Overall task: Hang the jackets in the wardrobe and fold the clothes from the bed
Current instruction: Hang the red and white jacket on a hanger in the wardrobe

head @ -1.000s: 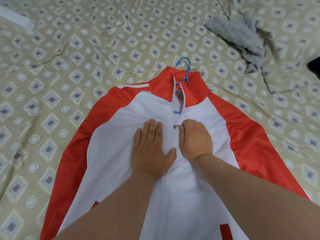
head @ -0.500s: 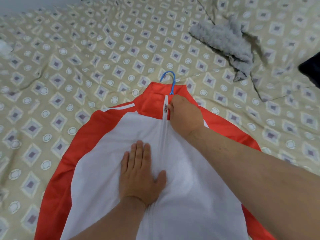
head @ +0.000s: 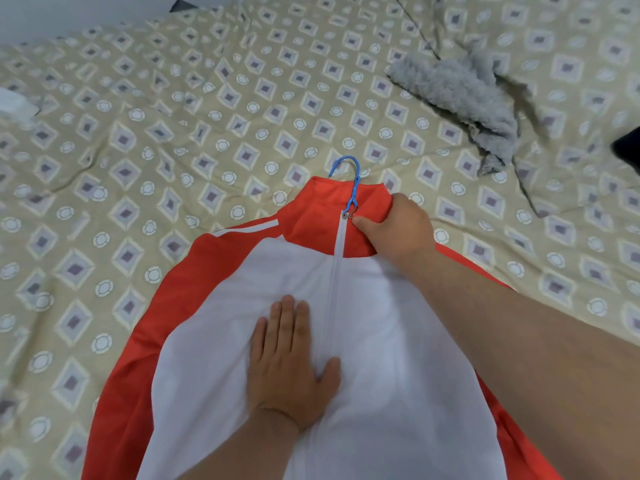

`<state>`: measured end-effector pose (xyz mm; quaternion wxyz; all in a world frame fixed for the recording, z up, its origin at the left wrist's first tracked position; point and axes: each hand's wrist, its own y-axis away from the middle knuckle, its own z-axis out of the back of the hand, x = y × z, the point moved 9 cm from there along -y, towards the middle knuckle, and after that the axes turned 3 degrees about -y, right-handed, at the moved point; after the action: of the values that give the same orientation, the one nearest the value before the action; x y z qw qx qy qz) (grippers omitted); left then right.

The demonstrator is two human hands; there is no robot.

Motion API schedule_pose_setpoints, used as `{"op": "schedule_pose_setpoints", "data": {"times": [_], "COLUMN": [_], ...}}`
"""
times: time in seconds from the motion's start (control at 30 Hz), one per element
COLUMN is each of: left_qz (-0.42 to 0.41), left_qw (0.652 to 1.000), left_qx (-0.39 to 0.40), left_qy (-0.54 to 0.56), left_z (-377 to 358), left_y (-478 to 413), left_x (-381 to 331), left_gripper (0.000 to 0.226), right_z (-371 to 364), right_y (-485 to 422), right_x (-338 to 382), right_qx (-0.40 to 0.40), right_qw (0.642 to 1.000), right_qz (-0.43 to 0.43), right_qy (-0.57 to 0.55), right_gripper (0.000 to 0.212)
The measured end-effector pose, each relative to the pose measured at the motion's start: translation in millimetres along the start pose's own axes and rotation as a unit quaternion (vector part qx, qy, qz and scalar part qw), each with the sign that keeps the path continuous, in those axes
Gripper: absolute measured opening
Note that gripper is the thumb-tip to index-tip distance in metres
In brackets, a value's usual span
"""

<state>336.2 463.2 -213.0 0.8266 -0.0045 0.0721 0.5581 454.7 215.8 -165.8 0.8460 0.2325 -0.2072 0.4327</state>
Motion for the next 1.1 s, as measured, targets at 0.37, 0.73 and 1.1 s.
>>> {"op": "schedule_pose_setpoints", "data": {"times": [0.37, 0.73, 1.1], "left_qz": [-0.004, 0.071, -0.071], "left_qw": [1.000, 0.963, 0.941], "left_qx": [-0.026, 0.042, -0.274], "left_qy": [0.011, 0.255, 0.185], "left_z": [4.3, 69.1, 391.2], "left_y": [-0.2, 52.9, 156.1], "left_x": [-0.7, -0.2, -15.0], "left_gripper": [0.092, 0.049, 0.054], "right_z": [16.2, 69.2, 284.4], "right_y": [63.6, 214.3, 323.8], "right_x": [9.3, 15.3, 105.9], "right_qx": [0.005, 0.120, 0.041], "right_qw": [0.987, 0.969, 0.958], "right_qz": [0.072, 0.158, 0.196], "right_qy": [-0.145, -0.148, -0.207], "right_gripper": [0.020, 0.016, 0.044]}}
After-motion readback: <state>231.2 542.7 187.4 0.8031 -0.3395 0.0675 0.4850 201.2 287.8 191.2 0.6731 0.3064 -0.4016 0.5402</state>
